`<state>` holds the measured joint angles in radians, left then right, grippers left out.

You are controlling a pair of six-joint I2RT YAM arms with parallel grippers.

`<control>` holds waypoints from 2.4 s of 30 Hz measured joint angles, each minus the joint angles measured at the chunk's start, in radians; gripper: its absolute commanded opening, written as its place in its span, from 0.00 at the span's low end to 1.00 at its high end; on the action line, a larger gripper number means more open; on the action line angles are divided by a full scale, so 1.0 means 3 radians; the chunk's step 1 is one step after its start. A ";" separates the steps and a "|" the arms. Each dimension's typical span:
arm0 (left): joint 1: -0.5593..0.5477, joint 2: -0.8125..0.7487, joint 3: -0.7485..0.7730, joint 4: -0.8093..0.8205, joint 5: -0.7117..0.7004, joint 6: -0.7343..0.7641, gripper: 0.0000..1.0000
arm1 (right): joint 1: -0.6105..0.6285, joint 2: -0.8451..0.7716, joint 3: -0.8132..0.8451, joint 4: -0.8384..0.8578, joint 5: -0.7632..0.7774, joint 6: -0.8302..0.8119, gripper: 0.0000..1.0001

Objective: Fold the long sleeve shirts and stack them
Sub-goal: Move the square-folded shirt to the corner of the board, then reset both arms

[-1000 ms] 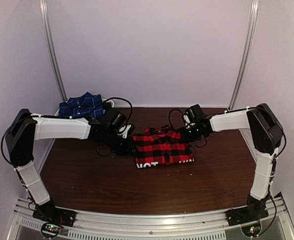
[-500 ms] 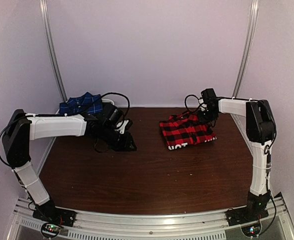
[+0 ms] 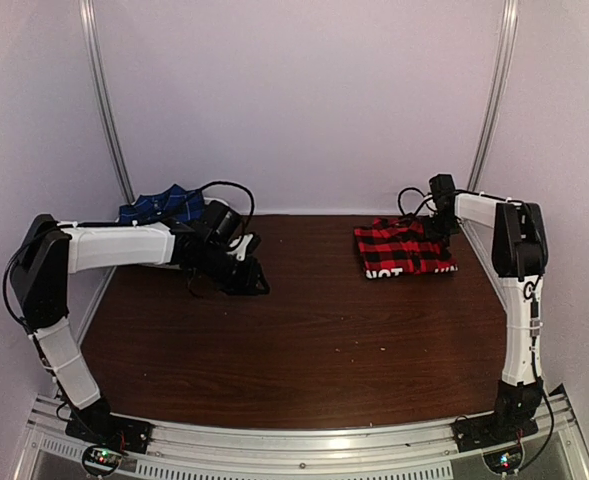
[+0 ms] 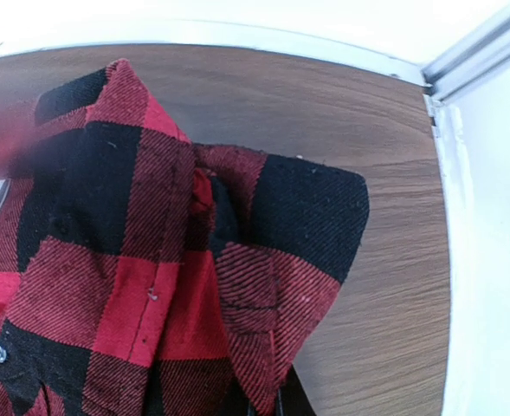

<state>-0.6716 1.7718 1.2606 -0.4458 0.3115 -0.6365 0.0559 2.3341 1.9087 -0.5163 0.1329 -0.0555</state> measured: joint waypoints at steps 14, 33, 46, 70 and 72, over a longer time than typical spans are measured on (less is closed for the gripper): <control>0.0083 0.0197 0.0202 0.0004 0.0093 0.0031 0.31 | -0.0253 0.0120 0.0243 -0.0099 0.0137 -0.0061 0.49; 0.0134 0.0145 0.0251 0.0031 -0.0020 0.0083 0.55 | -0.0052 -0.0828 -0.0465 -0.0072 0.0211 0.0455 1.00; 0.0141 -0.0276 0.0106 0.0376 -0.0284 0.0102 0.67 | 0.0613 -0.2280 -0.1961 0.0529 -0.0067 0.0877 1.00; 0.0141 -0.1160 -0.0997 0.1109 -0.0617 0.0149 0.68 | 0.2337 -0.3213 -0.3012 0.1361 -0.0156 0.1616 1.00; 0.0141 -0.1200 -0.1044 0.1148 -0.0636 0.0148 0.68 | 0.2393 -0.3249 -0.3089 0.1441 -0.0156 0.1673 1.00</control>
<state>-0.6292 1.4117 0.9474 -0.1013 0.1207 -0.5922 0.7738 1.3594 0.9821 -0.0841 0.0860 0.4465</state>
